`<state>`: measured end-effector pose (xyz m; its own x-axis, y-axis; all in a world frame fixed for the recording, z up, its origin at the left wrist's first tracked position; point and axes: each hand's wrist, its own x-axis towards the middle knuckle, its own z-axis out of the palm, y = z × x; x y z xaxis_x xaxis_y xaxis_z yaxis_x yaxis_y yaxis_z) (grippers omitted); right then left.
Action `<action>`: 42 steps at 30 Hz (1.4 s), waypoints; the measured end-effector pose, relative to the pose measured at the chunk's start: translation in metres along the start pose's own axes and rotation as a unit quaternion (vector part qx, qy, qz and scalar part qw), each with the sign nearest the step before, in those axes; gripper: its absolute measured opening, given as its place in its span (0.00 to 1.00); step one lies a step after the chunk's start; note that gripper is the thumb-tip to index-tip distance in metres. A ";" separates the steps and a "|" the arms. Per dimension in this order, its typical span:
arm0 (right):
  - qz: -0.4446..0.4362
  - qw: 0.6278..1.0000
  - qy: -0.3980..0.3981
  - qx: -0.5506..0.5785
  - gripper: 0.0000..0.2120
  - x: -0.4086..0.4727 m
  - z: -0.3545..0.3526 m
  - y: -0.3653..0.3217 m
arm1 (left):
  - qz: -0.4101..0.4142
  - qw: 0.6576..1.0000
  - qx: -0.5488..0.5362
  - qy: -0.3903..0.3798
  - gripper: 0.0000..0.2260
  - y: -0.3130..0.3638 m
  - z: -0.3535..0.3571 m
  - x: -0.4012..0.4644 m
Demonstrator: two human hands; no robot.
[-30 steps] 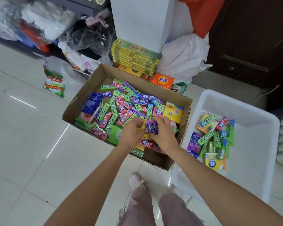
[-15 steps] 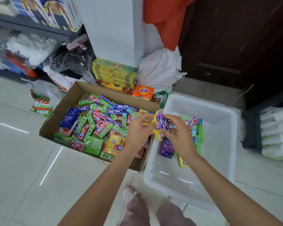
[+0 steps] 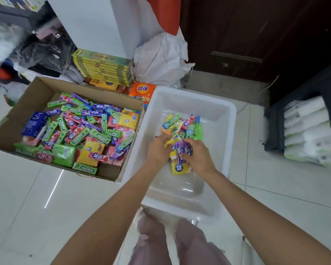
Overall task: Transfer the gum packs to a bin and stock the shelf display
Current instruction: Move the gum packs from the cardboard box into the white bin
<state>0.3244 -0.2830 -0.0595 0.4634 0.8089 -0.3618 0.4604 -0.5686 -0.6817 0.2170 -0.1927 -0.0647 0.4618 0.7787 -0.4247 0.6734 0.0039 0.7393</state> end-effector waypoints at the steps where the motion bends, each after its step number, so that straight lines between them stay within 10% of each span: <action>1: -0.006 1.000 0.000 0.004 0.24 -0.001 0.001 -0.001 | 0.014 1.000 0.018 0.004 0.17 0.000 -0.003 -0.004; 9: -0.121 0.993 0.001 0.012 0.22 -0.004 0.014 -0.059 | 0.120 0.984 0.052 0.121 0.13 -0.004 -0.072 -0.047; 17: -0.207 0.976 -0.065 -0.002 0.22 0.005 0.080 -0.165 | -0.016 0.976 0.058 0.210 0.13 -0.082 -0.183 -0.056; 31: -0.113 0.955 -0.209 -0.175 0.35 0.039 0.193 -0.198 | -0.053 0.974 0.220 0.003 0.21 -0.172 -0.274 -0.007; 42: -0.084 0.973 -0.158 -0.149 0.19 0.053 0.189 -0.209 | -0.037 0.987 0.152 0.032 0.13 -0.177 -0.282 0.001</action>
<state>0.1101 -0.0933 -0.0564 0.1295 0.8729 -0.4704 0.7307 -0.4047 -0.5499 -0.0643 -0.0152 -0.0483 0.3728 0.8220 -0.4305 0.8507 -0.1175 0.5123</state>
